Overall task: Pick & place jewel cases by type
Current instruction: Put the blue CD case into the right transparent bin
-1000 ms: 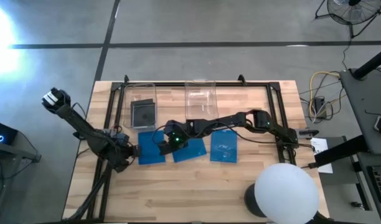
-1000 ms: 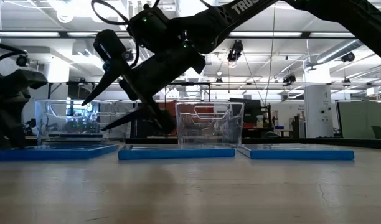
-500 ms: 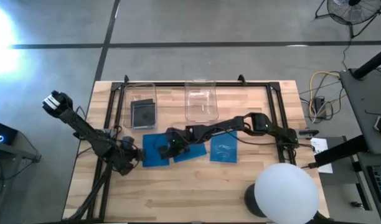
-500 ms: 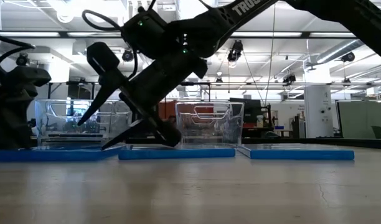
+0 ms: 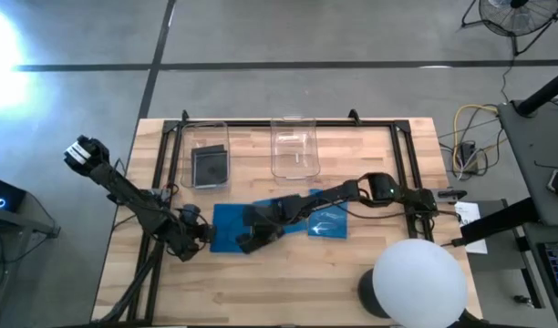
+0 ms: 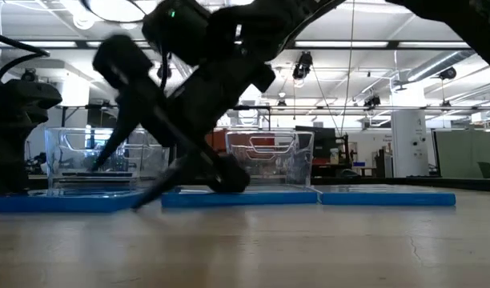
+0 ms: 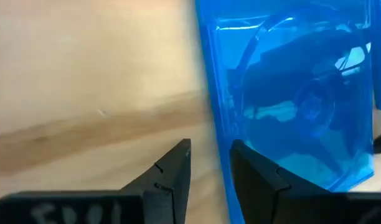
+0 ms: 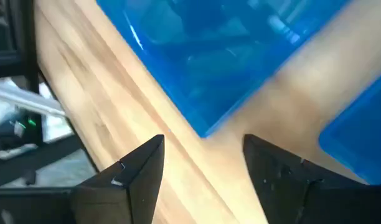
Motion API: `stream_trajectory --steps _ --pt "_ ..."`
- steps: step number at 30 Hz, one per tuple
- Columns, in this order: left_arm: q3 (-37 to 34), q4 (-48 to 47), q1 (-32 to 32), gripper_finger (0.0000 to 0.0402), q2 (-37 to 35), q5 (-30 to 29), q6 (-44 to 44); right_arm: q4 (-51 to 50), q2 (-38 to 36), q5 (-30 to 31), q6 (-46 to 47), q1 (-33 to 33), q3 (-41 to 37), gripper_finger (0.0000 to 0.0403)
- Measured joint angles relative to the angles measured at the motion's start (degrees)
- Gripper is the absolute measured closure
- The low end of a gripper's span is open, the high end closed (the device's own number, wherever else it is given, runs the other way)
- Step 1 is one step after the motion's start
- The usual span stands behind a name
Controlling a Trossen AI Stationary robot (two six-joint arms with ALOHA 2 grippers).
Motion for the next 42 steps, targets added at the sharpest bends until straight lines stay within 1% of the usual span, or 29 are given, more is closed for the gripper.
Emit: stream_trajectory --steps 2,5,8,11,16,22,26,28,32,36,42 --pt "0.9 0.2 0.0 0.0307 0.7 0.6 0.5 0.2 -0.1 -0.9 0.1 0.8 -0.2 0.0188" --pt "2.2 1.8 -0.1 0.0307 2.2 2.0 1.6 -0.5 -0.2 -0.5 -0.5 1.9 -0.4 0.0188" --pt "3.6 3.0 -0.2 0.0307 4.6 3.1 2.9 -0.7 -0.2 2.3 0.5 3.1 -0.5 0.0188" --pt "6.2 3.1 -1.4 0.0307 8.1 4.0 2.8 -1.0 -0.3 4.9 0.6 4.1 -0.5 0.0188" --pt "12.1 3.1 -4.9 0.0307 14.6 6.9 1.4 -1.8 -0.6 5.7 -0.3 4.7 -0.4 0.0188" --pt "18.4 2.4 -7.7 0.0307 22.0 6.7 -2.2 -3.2 -1.2 6.5 -1.3 5.5 -0.5 0.0188" --pt "19.8 2.0 -8.1 0.0307 24.9 6.3 -3.0 -9.7 -2.7 11.7 -3.6 7.0 -0.5 0.0188" --pt "20.3 2.0 -8.2 0.0307 25.5 6.2 -3.0 -10.4 -2.7 13.3 -3.6 7.6 -0.5 0.0188" --pt "20.3 2.3 -8.4 0.0307 25.9 6.0 -1.3 -6.6 -1.2 13.1 -0.2 7.7 -0.6 0.0188" --pt "19.6 3.3 -8.4 0.0307 25.8 6.5 2.3 -2.1 0.0 12.3 3.0 7.7 -0.6 0.0188" --pt "18.3 5.6 -8.5 0.0307 25.8 7.1 7.7 4.7 0.4 8.4 0.6 7.6 -0.9 0.0188"
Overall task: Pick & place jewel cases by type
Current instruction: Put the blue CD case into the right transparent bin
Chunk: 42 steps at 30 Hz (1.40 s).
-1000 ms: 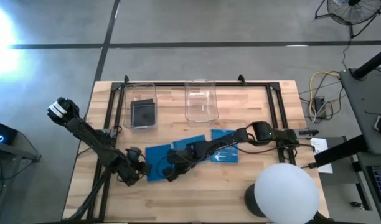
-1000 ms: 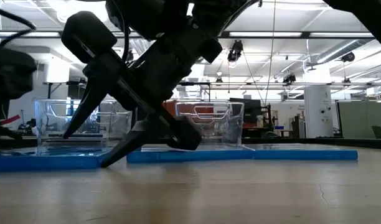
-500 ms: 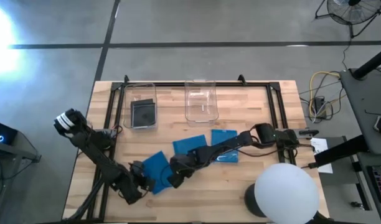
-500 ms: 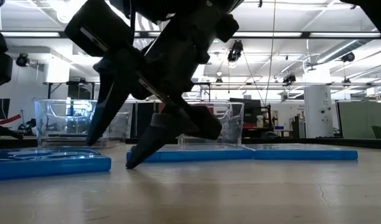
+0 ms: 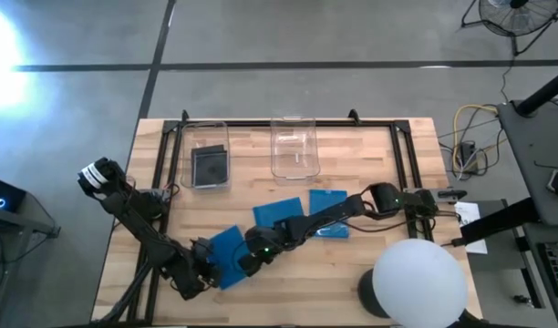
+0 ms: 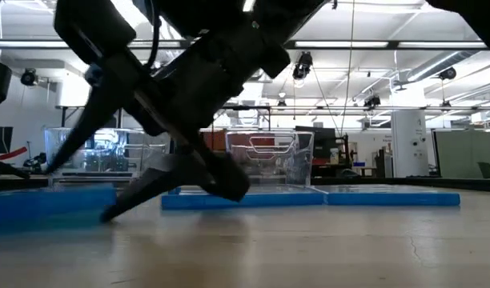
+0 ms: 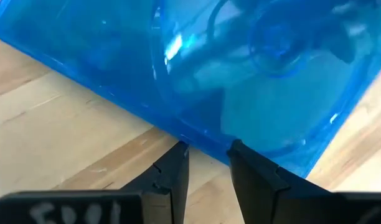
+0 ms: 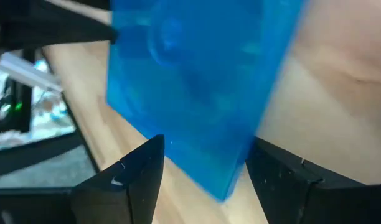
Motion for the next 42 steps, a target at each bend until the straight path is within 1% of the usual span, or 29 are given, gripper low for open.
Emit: stream_trajectory --steps 4,7,11,14,16,19,25,28,30,32,34,37,42 --pt "-1.0 1.0 0.0 0.0307 0.0 -0.7 3.5 3.5 -1.1 -1.5 -3.4 0.3 -0.1 0.0188" --pt "-1.9 1.4 0.0 0.0307 0.0 -1.5 6.5 5.8 -3.1 -1.5 -4.1 0.3 0.2 0.0188" --pt "-3.2 3.3 0.0 0.0307 0.0 -1.9 7.3 5.7 -3.6 -0.5 -0.4 0.1 1.1 0.0189" --pt "-3.9 5.0 0.0 0.0307 -0.1 -2.9 7.2 4.7 -3.2 0.1 3.3 0.0 0.8 0.0197" --pt "-4.0 5.2 -0.1 0.0307 -0.1 -3.6 7.2 5.1 -3.2 0.1 5.4 0.1 0.8 0.021" --pt "-4.1 5.5 0.0 0.0307 0.1 -5.2 7.2 5.2 -3.1 0.2 9.2 0.0 0.8 0.024" --pt "-4.1 5.7 0.0 0.0307 -0.9 -6.1 8.6 4.7 -2.9 1.2 12.5 0.0 0.1 0.0326" --pt "-4.1 5.3 0.0 0.0307 -4.5 -6.5 10.4 3.8 -3.1 1.5 13.0 0.0 0.1 0.0366" --pt "-4.3 3.8 -0.1 0.0307 -7.6 -8.1 11.8 2.6 -3.7 3.1 13.9 0.0 0.1 0.0385" --pt "-4.7 0.0 -0.2 0.0307 -11.9 -11.0 12.9 0.0 -5.0 4.7 13.8 0.0 0.1 0.0388" --pt "-4.2 -1.3 -0.7 0.0307 -16.4 -12.9 13.0 -3.6 -6.7 7.3 13.6 0.0 0.1 0.0387" --pt "-4.6 -8.0 -1.7 0.0307 -22.9 -16.3 12.8 -11.2 -10.9 12.4 12.0 -0.1 -0.1 0.0388" --pt "-4.4 -8.9 -3.0 0.0307 -32.8 -26.9 15.1 -22.8 -21.3 22.8 8.0 -1.7 -0.2 0.0388"
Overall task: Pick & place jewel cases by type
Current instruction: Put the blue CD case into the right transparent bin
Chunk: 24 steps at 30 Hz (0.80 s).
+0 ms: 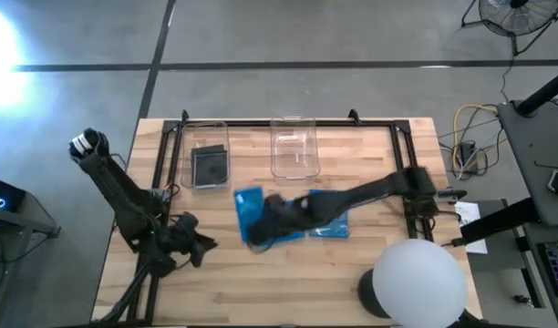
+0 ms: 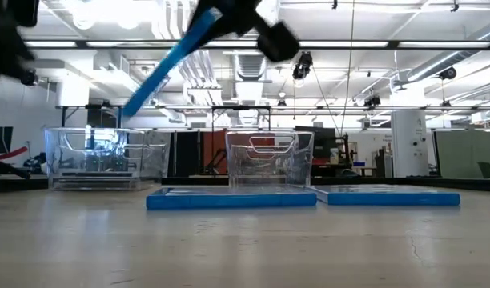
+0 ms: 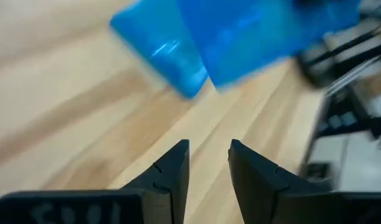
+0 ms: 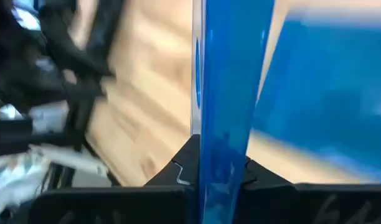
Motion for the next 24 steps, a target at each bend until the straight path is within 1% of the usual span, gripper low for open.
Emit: stream_trajectory --steps 4,7,9,11,13,17,20,24 --pt "0.0 2.4 0.0 0.0307 -5.5 -8.4 4.6 -8.4 -6.7 7.4 -4.3 -4.3 -0.4 0.0389" --pt "0.0 3.2 0.0 0.0307 -8.4 -12.6 8.2 -14.0 -9.6 9.3 -7.2 -9.6 -0.6 0.0389" --pt "0.0 3.2 0.0 0.0307 -9.8 -14.3 9.8 -15.3 -10.0 7.9 -9.8 -13.5 -0.7 0.0389" --pt "0.0 3.3 0.0 0.0307 -11.0 -14.8 10.9 -15.2 -9.9 4.9 -12.8 -17.1 -0.7 0.0389" --pt "0.0 3.3 0.0 0.0307 -11.5 -14.8 11.6 -14.9 -9.3 2.7 -13.7 -20.0 -0.8 0.0389" --pt "0.0 3.2 0.1 0.0307 -11.5 -14.9 12.9 -13.8 -9.2 0.0 -16.3 -23.9 -0.8 0.0389" --pt "0.0 3.2 0.8 0.0307 -11.5 -15.2 13.4 -13.6 -9.4 -3.6 -20.4 -26.3 -0.7 0.0389" --pt "0.0 3.2 2.4 0.0307 -12.1 -15.3 12.7 -13.7 -9.7 -7.0 -24.3 -29.4 -0.7 0.0389"
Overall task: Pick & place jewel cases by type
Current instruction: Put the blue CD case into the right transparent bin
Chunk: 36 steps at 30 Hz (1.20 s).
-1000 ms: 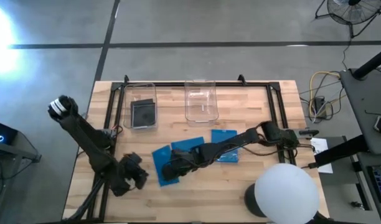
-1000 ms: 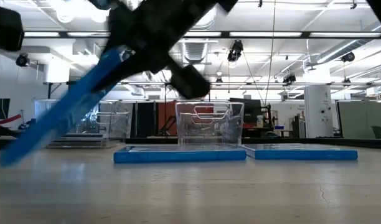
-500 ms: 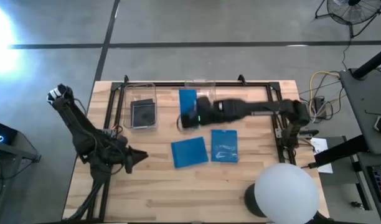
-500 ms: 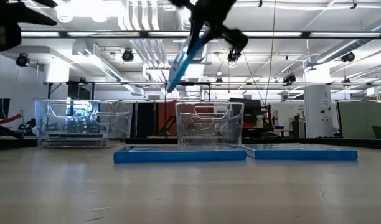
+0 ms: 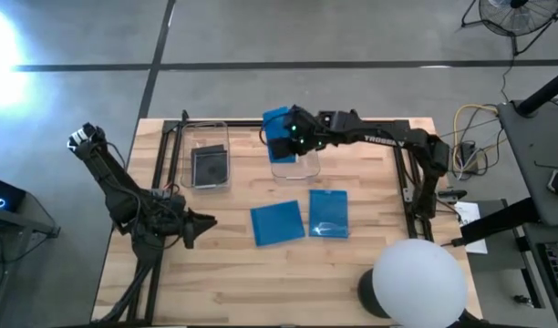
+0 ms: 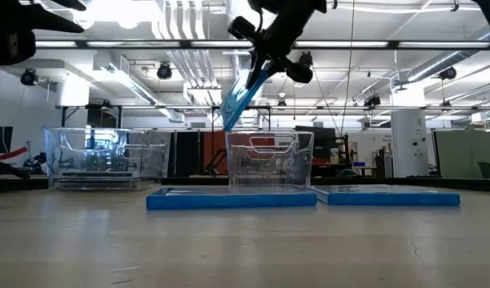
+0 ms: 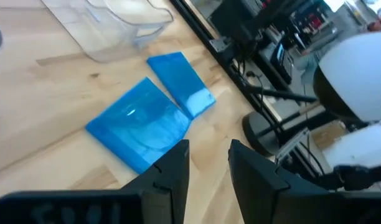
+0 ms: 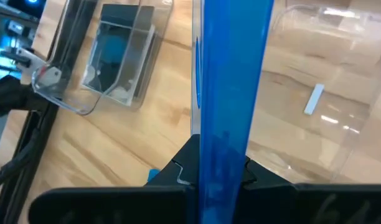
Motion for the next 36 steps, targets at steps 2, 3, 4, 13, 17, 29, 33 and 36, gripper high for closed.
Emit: stream_trajectory --steps 2,3,4,13,17,29,33,36 --pt "0.0 0.0 1.4 0.0307 -0.2 -0.5 0.2 0.4 0.0 -2.6 -1.2 -2.0 -0.3 0.039" --pt "0.0 -0.1 2.2 0.0307 -0.4 -0.8 0.3 0.5 0.0 -3.9 -1.5 -2.8 -0.7 0.039" --pt "0.0 -0.3 3.0 0.0307 -0.6 -1.0 0.4 0.3 0.1 -4.8 -2.1 -3.5 -0.9 0.039" --pt "0.0 -1.2 6.9 0.0307 -1.1 -1.0 1.6 0.3 0.2 -9.5 -4.1 -8.6 -2.3 0.039" --pt "0.0 -2.5 7.0 0.0307 -1.2 -0.8 1.0 0.1 0.3 -10.8 -2.8 -9.6 -3.6 0.039" --pt "0.0 -6.7 7.0 0.0307 -4.9 0.6 -1.4 17.9 0.5 -25.1 7.6 -10.2 -19.4 0.0389" --pt "0.0 -7.5 7.0 0.0307 -6.0 0.7 -1.4 25.1 0.5 -25.3 11.6 -10.0 -22.3 0.0369" --pt "0.0 -7.5 7.0 0.0307 -6.4 0.7 -1.4 23.1 0.4 -23.0 11.9 -9.9 -23.6 0.0333"
